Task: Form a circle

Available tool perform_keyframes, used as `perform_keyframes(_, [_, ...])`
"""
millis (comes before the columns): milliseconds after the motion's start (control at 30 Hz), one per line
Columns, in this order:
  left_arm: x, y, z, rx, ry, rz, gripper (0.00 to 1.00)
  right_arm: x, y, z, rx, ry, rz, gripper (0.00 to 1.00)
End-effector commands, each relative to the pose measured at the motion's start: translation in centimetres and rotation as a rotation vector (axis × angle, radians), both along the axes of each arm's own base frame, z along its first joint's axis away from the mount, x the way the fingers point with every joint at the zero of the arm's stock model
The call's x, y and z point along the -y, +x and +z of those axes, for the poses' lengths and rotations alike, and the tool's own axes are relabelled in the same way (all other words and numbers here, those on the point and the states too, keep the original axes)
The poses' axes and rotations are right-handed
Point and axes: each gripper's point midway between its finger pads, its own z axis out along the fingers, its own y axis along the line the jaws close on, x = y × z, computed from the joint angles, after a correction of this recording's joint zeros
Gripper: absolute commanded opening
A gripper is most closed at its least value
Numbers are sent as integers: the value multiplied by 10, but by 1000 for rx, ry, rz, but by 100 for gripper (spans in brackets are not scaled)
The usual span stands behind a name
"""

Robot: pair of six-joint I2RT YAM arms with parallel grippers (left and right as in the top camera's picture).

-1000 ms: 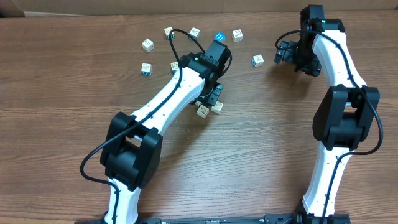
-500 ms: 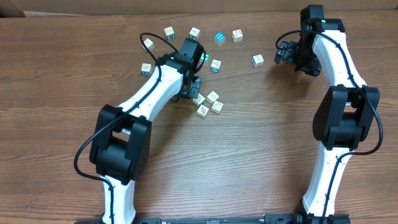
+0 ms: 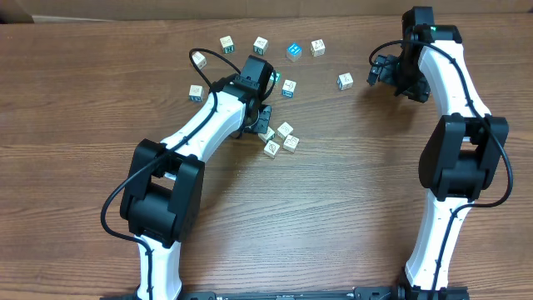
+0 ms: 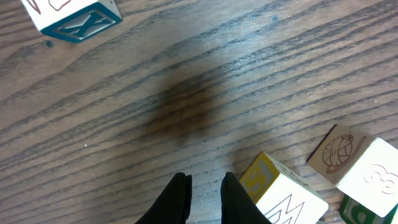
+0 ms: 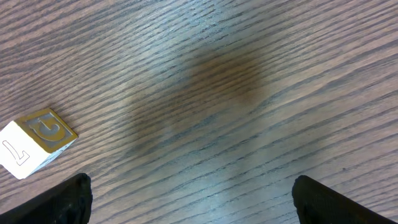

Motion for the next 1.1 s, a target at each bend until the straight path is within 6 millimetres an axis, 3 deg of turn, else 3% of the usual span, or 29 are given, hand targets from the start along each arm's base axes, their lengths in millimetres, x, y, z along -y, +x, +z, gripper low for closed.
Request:
perform_keyframes(0, [4,-5,-6,-18,-14,9,14,1,7,18,48,-4,-5,100])
perform_keyframes(1067, [10,-15,-9,-65,-48,-6,14,1,7,18,48,-4,-4,100])
